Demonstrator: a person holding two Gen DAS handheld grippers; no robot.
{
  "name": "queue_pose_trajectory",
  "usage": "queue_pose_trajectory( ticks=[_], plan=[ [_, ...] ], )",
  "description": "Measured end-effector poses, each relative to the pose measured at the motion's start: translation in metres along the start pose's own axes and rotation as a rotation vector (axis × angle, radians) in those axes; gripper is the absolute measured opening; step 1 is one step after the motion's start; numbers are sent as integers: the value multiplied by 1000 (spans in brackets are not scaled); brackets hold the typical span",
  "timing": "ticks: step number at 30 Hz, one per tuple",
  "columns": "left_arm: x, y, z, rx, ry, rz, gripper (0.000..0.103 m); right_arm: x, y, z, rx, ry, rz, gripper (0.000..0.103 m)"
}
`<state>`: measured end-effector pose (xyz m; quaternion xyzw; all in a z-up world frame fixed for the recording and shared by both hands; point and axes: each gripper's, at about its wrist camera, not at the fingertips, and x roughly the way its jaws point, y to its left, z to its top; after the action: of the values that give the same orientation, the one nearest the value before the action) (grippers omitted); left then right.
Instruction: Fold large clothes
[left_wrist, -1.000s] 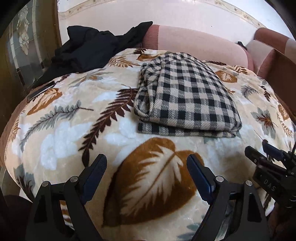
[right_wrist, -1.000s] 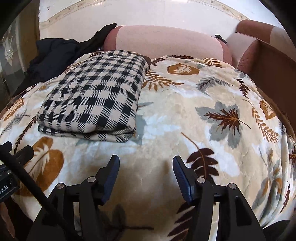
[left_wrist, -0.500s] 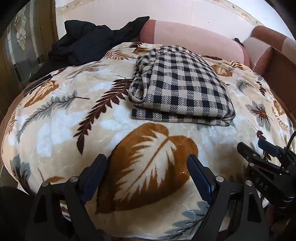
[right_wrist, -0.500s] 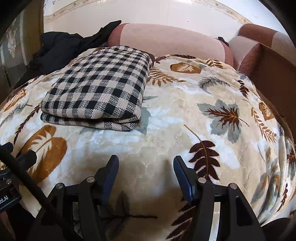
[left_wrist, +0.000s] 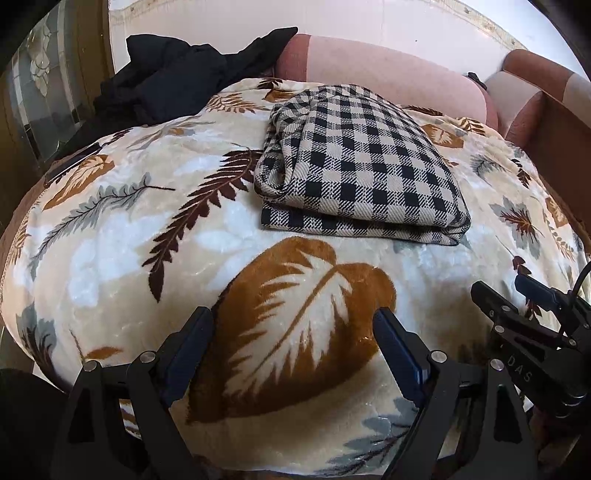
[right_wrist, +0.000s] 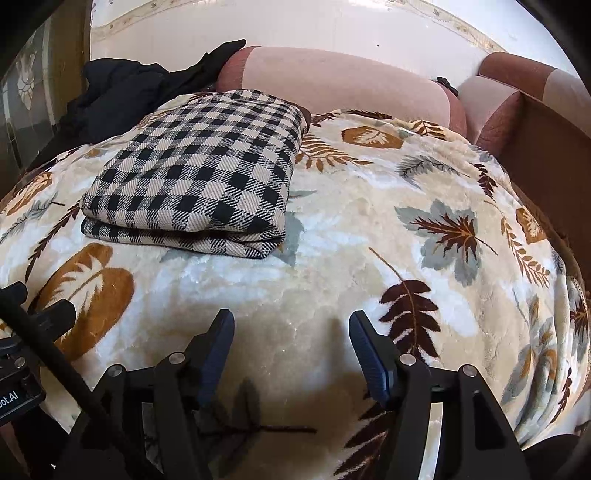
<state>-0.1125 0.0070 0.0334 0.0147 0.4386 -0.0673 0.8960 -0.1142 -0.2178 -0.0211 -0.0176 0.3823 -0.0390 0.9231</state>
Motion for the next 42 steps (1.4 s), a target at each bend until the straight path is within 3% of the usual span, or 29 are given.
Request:
queue_pose_trajectory(
  ticks=[33, 42],
  plan=[
    [9, 7, -4, -14, 42, 16, 87, -4, 9, -1, -55, -25, -29, 72],
    [10, 6, -5, -11, 38, 44, 87, -3, 14, -2, -94, -23, -103, 72]
  ],
)
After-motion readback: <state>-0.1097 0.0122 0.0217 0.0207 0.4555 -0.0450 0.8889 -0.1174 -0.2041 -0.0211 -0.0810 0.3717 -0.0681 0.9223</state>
